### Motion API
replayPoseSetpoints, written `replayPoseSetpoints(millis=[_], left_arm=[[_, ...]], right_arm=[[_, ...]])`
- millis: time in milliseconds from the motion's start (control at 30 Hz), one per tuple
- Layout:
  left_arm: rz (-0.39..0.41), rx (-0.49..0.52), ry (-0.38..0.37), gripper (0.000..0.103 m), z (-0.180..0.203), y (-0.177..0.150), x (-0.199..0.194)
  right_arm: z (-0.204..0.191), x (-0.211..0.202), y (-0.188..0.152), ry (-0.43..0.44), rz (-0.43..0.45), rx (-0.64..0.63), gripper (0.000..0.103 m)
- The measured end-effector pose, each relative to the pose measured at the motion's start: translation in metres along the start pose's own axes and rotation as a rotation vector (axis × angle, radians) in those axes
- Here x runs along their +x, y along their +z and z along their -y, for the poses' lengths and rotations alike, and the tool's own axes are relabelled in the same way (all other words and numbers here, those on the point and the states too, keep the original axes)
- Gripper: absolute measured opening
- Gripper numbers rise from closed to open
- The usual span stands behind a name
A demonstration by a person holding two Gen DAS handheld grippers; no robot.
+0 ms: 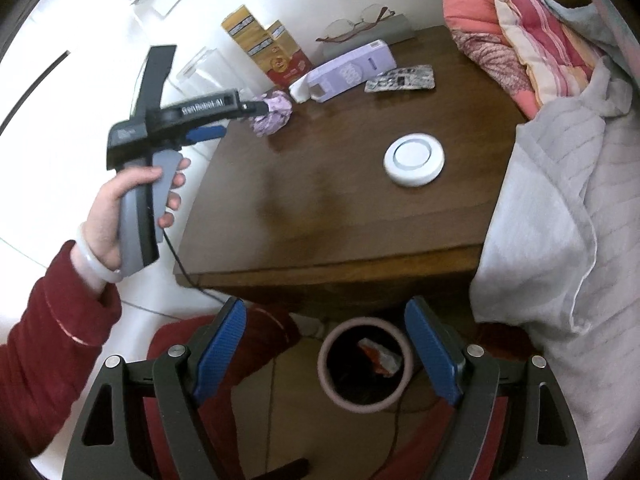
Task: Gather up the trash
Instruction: 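Move both open tools back up to the bedside table, then grasp the crumpled lilac paper ball with the left tool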
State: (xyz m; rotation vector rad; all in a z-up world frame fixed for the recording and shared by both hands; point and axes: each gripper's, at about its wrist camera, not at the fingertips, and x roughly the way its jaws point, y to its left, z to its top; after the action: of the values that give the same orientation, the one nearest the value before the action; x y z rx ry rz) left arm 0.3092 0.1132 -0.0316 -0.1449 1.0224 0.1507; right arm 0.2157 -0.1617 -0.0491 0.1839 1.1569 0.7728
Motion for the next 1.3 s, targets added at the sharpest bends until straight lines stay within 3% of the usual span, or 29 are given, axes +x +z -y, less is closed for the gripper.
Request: replayPoseSetpoints(millis=[400, 600, 667, 733, 833, 1300], left_arm=[[-0.030, 0.021, 0.025, 0.093, 0.002, 0.020, 0.048], [-0.041, 0.028, 0.030, 0.093, -0.002, 0.020, 0.059], [-0.029, 0.039, 0.034, 0.089, -0.003, 0.019, 0.058], [-0.014, 0.034, 0.036, 0.071, -0.006, 0.020, 0.054], [-0.019, 0.025, 0.037, 0.057, -0.010, 0.022, 0.050], [-0.054, 0.034, -0.002, 0.053, -0.007, -0.003, 0.028]], right_arm=[[0.013, -0.003, 0.052, -0.044, 0.031, -0.017, 0.081], [0.015, -0.003, 0.062, -0.046, 0.034, -0.009, 0.081], [0.015, -0.002, 0.064, -0.047, 0.032, -0.009, 0.081], [0.015, -0.002, 0.065, -0.050, 0.034, -0.009, 0.081], [0.016, -0.002, 0.066, -0.079, 0.037, -0.014, 0.081], [0.018, 0.037, 0.090, -0.259, -0.054, -0.061, 0.081]])
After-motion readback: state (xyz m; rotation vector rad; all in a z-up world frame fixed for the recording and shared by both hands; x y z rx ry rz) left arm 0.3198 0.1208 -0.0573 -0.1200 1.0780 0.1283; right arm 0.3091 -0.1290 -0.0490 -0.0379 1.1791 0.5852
